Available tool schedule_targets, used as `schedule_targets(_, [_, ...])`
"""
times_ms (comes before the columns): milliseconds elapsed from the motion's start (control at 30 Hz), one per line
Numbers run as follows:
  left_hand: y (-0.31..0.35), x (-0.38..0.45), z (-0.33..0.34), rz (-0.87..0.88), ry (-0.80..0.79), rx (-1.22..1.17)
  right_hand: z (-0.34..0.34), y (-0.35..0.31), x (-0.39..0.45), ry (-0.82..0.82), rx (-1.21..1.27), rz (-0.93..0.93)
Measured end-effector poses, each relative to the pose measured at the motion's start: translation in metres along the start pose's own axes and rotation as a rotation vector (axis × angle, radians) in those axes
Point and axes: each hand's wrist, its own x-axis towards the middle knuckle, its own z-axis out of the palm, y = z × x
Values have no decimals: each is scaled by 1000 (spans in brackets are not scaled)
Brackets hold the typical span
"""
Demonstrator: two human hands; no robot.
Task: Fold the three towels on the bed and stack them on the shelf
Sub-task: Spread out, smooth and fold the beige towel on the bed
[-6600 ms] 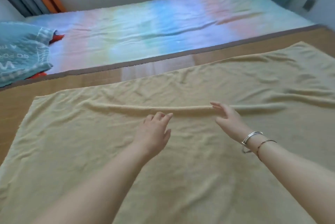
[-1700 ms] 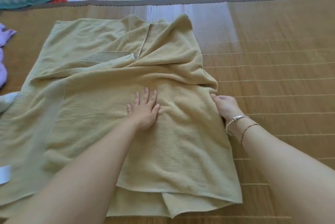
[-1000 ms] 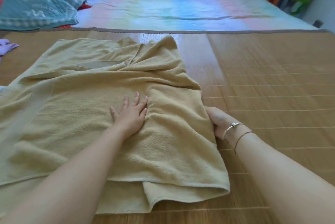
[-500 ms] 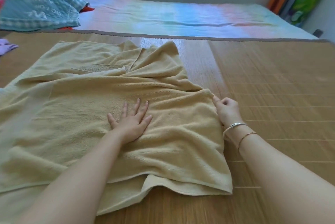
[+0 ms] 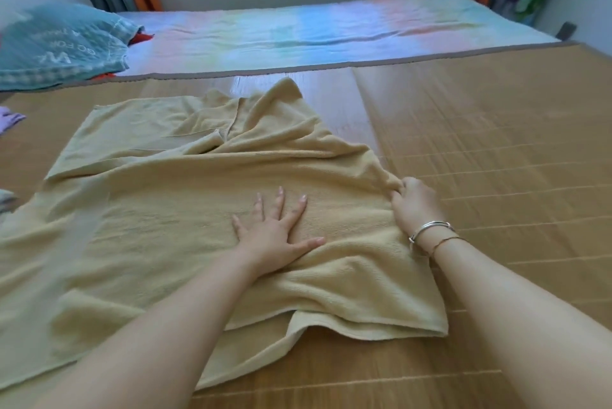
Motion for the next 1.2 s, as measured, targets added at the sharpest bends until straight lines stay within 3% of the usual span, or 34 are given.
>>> schedule_targets(233, [153,20,27,103,-82,-69,-84,112,14,164,-490,85])
schedule_targets(367, [174,7,30,143,-76,-98,-91,139,-7,178,-680,58])
schedule_targets(433, [155,-7,28,131,-16,-106,-86,134,-22,165,-719,-54])
schedule_targets(500, [122,-25,24,84,28,-99,-78,116,-41,50,-660,-164])
schedule_targets(700, [-15,-122,9,-84,67,-25,-33,4,-125,-219,-347,-536])
schedule_targets(800, [-76,-178,1,-162,105,-60,0,-58,-174,-370,-305,-704])
schedule_targets(900, [-121,-224,-1,-290,142,-15,33,-104,-217,-495,-260,-766])
schedule_targets(1067, [-169,-264,16,-536,280,-321,71,-145,-258,-518,-280,-797])
schedule_targets(1200, [-183,-274,29,-627,328,-610,95,-155,-281,-490,-472,-1031])
